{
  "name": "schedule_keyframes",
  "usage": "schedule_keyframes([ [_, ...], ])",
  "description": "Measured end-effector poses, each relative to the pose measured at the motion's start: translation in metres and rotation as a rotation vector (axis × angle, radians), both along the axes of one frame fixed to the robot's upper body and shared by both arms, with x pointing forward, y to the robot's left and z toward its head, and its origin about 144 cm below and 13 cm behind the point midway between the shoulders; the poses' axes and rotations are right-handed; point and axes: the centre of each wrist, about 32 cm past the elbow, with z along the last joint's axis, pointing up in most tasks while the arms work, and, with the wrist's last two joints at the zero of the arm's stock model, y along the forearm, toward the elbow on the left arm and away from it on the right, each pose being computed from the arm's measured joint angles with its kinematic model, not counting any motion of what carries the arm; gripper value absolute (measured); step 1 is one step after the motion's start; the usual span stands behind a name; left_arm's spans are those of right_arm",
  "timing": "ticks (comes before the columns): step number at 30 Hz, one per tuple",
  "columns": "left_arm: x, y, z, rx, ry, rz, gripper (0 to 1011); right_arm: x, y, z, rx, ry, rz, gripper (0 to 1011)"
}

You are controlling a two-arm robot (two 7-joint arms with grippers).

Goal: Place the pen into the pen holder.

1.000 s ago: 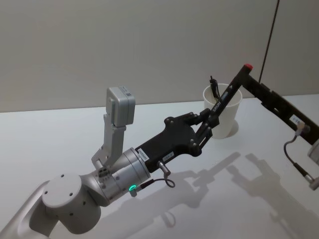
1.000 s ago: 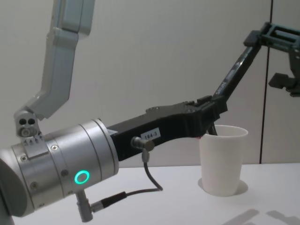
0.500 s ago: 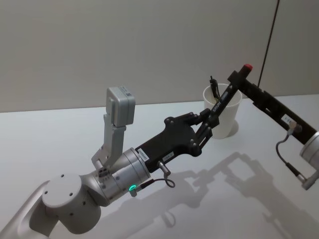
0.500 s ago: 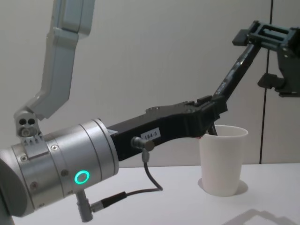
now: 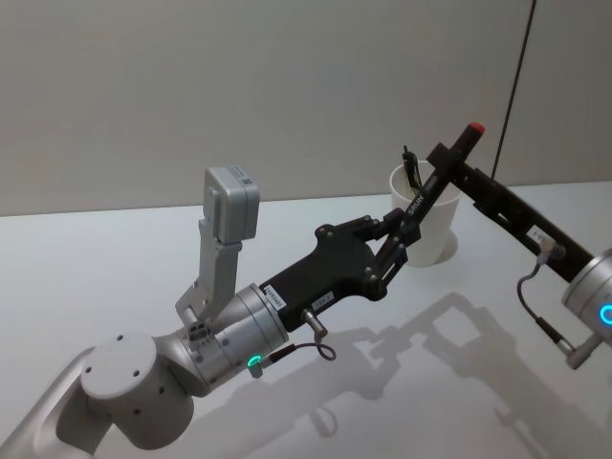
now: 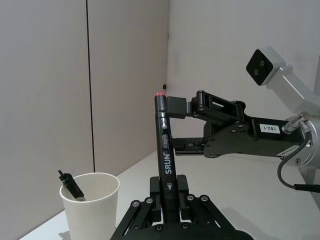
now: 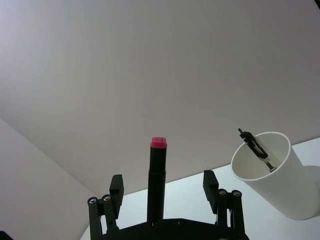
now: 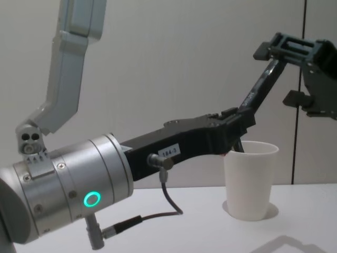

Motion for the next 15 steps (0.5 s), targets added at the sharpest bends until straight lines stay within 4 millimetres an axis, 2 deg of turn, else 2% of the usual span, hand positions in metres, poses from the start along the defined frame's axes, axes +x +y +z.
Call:
schedule_keyframes([
  [15, 0.0, 0.0, 0.0, 0.0, 0.0, 0.0, 191, 0.0038, 0.0099, -0.0046, -0.001, 0.001, 0.015, 1002],
])
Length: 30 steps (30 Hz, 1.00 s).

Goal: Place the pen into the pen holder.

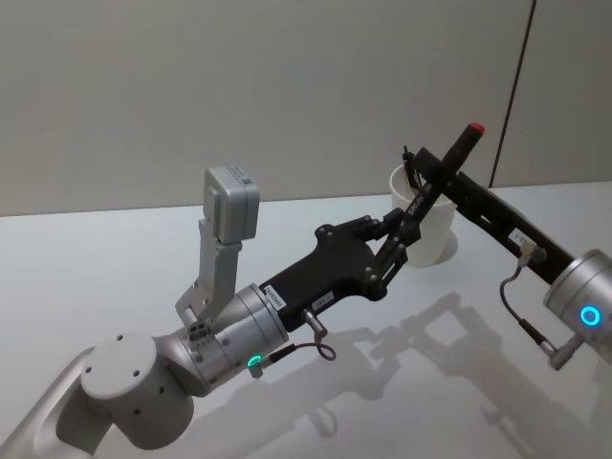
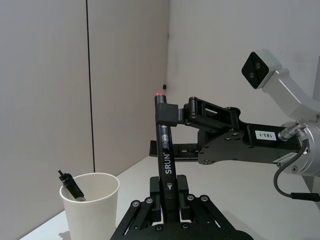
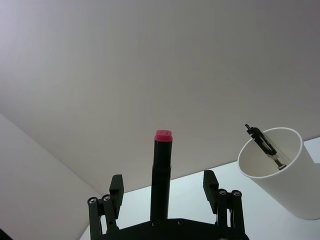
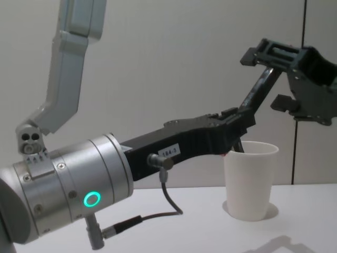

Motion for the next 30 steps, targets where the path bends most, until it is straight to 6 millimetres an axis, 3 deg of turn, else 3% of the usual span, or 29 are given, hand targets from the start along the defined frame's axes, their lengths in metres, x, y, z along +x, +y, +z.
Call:
schedule_keyframes([
  [18, 0.0, 0.0, 0.0, 0.0, 0.0, 0.0, 191, 0.006, 0.01, -0.003, 0.002, -0.008, 0.01, 1002],
  [23, 0.0, 0.0, 0.0, 0.0, 0.0, 0.0, 191, 0.007, 0.011, -0.003, 0.002, -0.009, 0.011, 910],
  [30, 0.0, 0.0, 0.0, 0.0, 0.0, 0.0, 191, 0.007, 0.012, -0.003, 0.002, -0.01, 0.012, 708],
])
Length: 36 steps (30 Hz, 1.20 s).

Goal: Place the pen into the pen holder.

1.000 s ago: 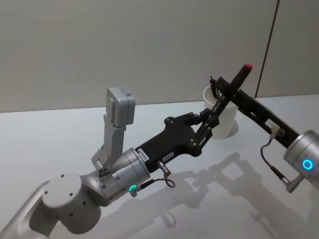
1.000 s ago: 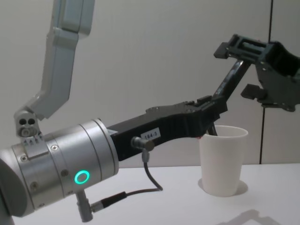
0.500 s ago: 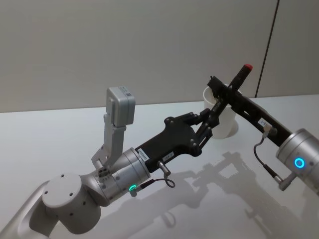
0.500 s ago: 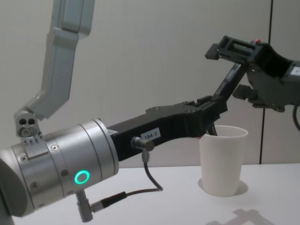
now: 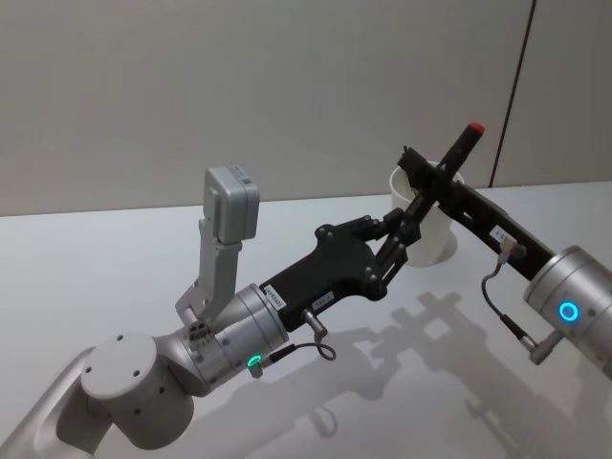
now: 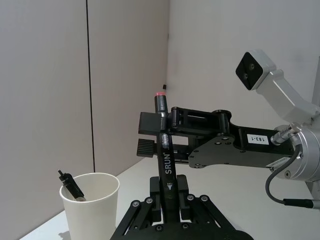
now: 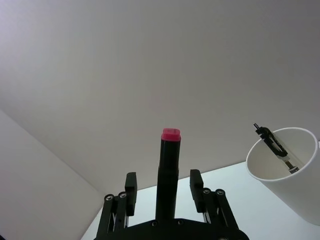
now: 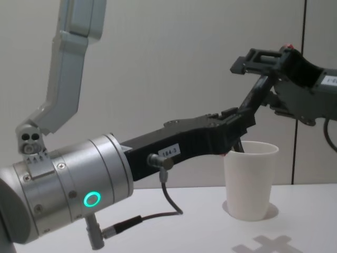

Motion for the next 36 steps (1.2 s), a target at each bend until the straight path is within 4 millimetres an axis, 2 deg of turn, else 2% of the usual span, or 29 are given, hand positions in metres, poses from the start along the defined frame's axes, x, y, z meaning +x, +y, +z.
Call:
schedule_keyframes([
  [14, 0.0, 0.0, 0.0, 0.0, 0.0, 0.0, 192, 0.0005, 0.0008, -0.0002, 0.0, 0.0, 0.0, 231],
  [16, 0.0, 0.0, 0.0, 0.0, 0.0, 0.0, 191, 0.0006, 0.001, -0.0002, 0.0, -0.001, 0.0, 199],
  [29, 0.0, 0.0, 0.0, 0.0, 0.0, 0.0, 209, 0.0008, 0.0012, -0.0003, 0.0, 0.0, 0.0, 185],
  [30, 0.0, 0.0, 0.0, 0.0, 0.0, 0.0, 263, 0.0008, 0.0012, -0.0003, 0.0, 0.0, 0.0, 185],
  [36, 0.0, 0.0, 0.0, 0.0, 0.0, 0.0, 441, 0.0009, 0.0012, -0.0003, 0.0, 0.0, 0.0, 185],
])
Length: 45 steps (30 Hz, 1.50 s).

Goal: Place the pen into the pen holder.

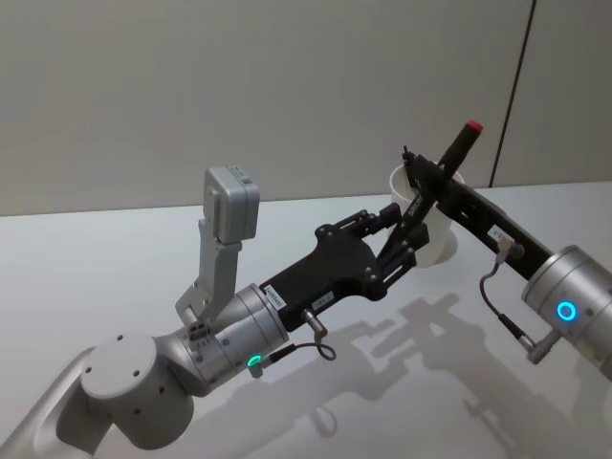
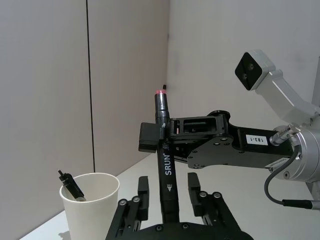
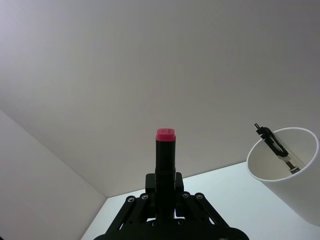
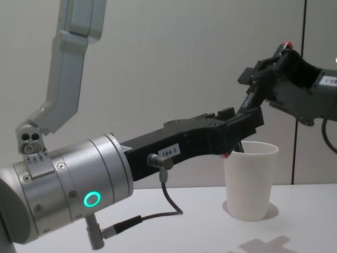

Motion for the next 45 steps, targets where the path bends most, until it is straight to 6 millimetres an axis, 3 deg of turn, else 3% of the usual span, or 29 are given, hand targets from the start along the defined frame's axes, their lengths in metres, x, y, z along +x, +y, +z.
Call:
schedule_keyframes([
  [12, 0.0, 0.0, 0.0, 0.0, 0.0, 0.0, 833, 0.0, 0.0, 0.0, 0.0, 0.0, 0.0, 185],
  [19, 0.0, 0.0, 0.0, 0.0, 0.0, 0.0, 995, 0.0, 0.0, 0.0, 0.001, -0.003, 0.0, 185],
  [45, 0.0, 0.0, 0.0, 0.0, 0.0, 0.0, 1001, -0.003, -0.024, 0.005, 0.04, -0.054, -0.062, 185],
])
